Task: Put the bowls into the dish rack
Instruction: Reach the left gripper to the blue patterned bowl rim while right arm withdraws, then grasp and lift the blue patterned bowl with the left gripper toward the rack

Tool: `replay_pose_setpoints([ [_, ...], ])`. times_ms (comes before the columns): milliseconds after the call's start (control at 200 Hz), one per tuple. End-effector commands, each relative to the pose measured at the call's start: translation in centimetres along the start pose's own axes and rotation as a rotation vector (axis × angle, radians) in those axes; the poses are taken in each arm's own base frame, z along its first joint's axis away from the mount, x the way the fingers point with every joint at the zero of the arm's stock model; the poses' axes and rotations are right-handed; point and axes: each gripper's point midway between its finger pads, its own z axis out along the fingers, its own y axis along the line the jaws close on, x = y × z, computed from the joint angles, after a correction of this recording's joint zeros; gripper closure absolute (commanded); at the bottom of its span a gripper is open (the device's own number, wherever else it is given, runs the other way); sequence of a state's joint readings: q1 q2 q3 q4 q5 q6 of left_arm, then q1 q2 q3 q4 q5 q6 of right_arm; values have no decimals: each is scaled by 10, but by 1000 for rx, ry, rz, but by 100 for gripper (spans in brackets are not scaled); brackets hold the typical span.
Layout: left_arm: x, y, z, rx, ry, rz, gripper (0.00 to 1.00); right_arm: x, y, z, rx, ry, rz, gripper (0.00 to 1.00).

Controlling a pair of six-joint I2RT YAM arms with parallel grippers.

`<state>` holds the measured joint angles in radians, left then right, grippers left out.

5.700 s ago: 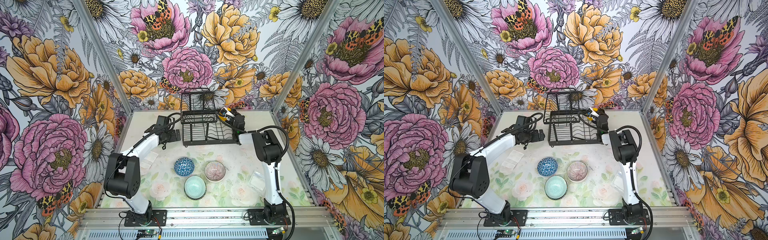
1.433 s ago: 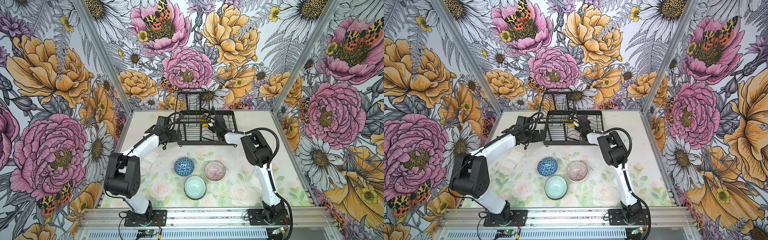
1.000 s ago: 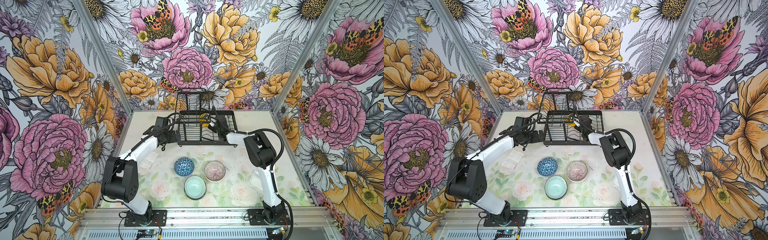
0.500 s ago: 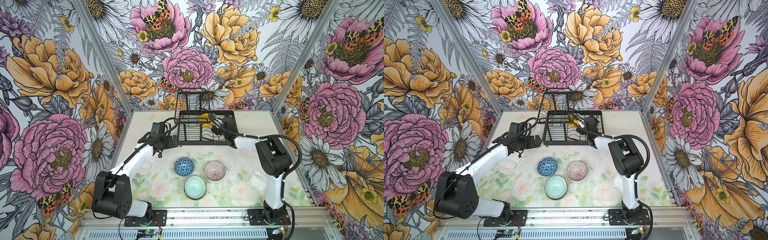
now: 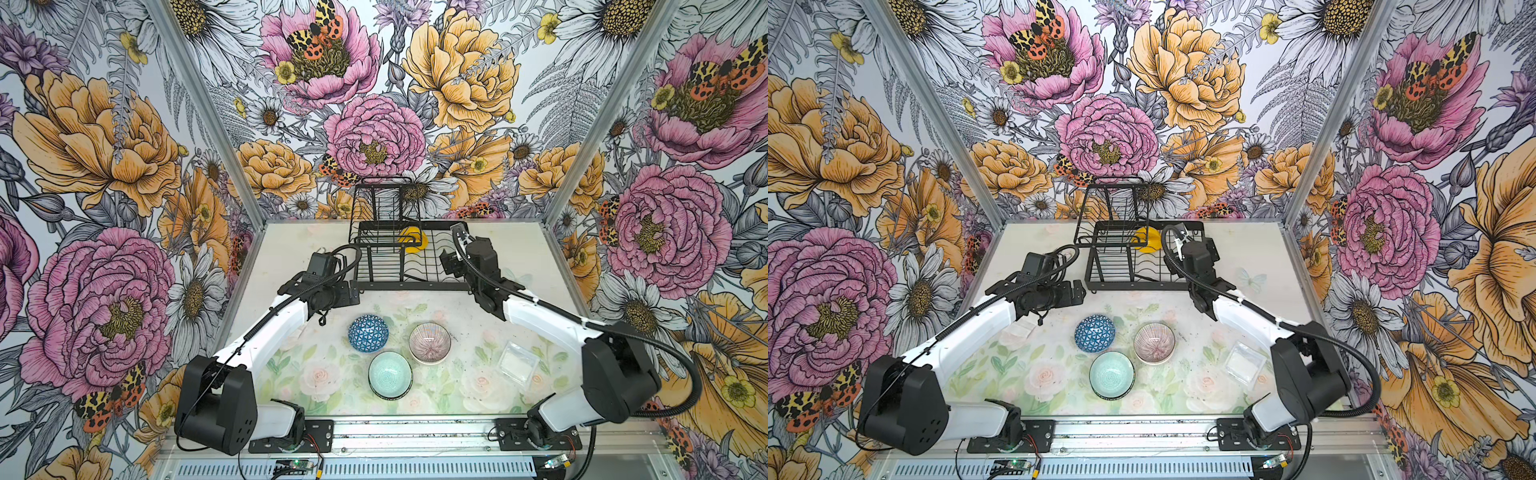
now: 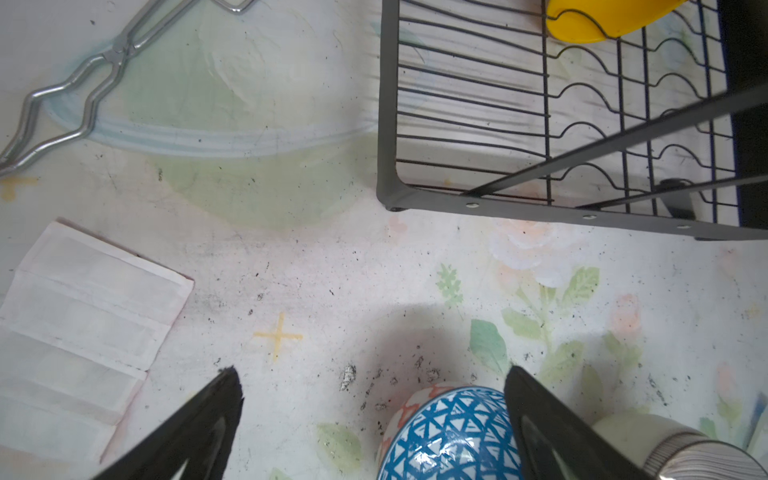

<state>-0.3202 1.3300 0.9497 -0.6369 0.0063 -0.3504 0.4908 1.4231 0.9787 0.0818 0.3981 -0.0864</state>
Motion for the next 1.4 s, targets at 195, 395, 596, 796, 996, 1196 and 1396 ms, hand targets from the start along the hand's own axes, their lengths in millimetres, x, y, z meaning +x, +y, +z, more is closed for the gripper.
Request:
replay_pose_setpoints([
  [195,42,-1,1,-30,96,-30,1,76,-20,-77,-8,526,201,1],
  [395,65,-4,13,-25,172,-22,1,116,-5,-91,-109,730,370,1],
  [596,74,-6,18,-29,198,-29,2,141,-3,-88,-130,813,387,1],
  [796,88,-5,22,-29,237,-32,9,146,-2,-85,-134,829,371,1],
  [996,96,-5,29,-32,266,-28,26,149,0,-83,-138,836,368,1],
  [1196,101,-10,39,-8,295,-25,42,153,2,-83,-142,842,367,1],
  [1396,105,-7,42,-21,307,-21,65,153,3,-82,-148,838,365,1],
])
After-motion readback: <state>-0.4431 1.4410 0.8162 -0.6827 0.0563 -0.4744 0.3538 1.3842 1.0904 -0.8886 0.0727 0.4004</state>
